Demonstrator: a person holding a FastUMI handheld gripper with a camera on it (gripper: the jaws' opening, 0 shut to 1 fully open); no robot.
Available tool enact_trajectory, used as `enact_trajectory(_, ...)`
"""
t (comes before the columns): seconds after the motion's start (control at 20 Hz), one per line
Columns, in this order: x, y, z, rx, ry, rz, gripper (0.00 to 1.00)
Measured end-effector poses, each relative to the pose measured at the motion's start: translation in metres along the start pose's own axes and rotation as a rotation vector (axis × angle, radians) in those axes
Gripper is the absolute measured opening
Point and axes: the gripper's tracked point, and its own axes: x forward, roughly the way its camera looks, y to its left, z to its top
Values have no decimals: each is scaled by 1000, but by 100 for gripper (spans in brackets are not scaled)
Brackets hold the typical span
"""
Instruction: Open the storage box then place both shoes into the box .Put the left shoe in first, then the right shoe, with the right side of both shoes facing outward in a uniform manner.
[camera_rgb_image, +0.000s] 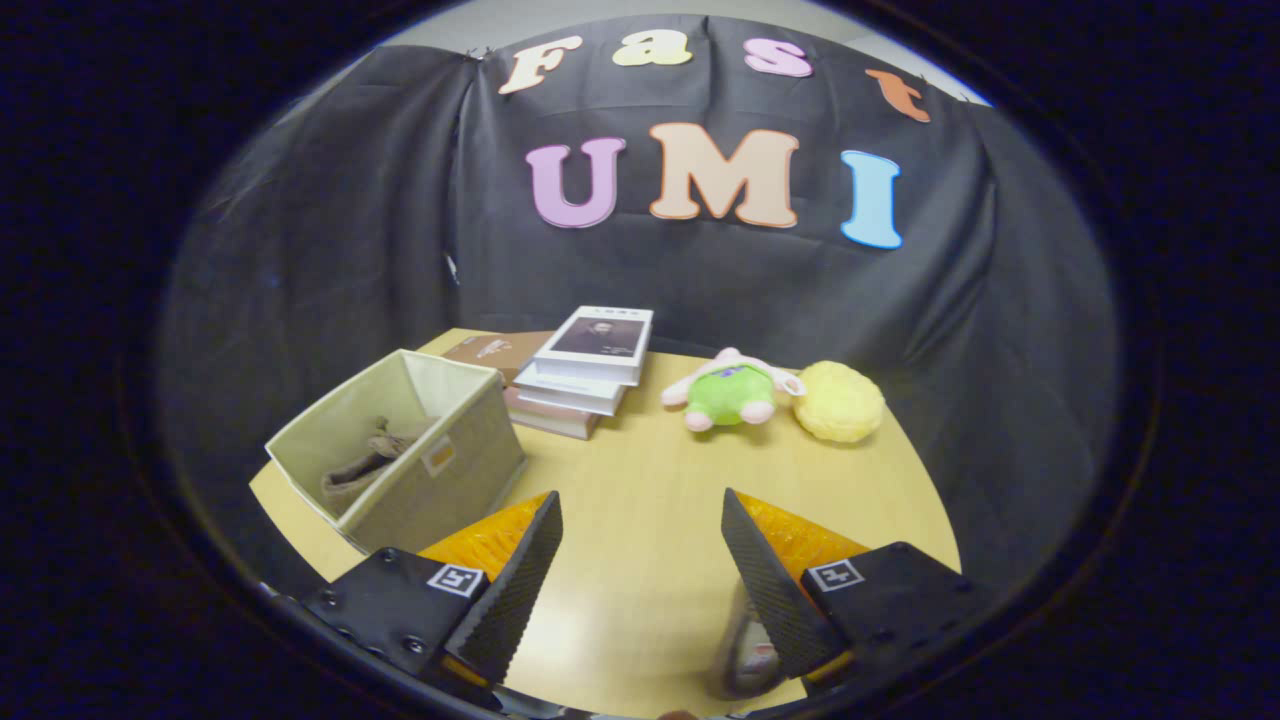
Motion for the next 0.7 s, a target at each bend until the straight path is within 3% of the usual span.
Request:
enact_trajectory(0.35,-1,-87,-58,31,84,-96,100)
enact_trajectory(0.7,8,-120,-142,33,245,-75,100)
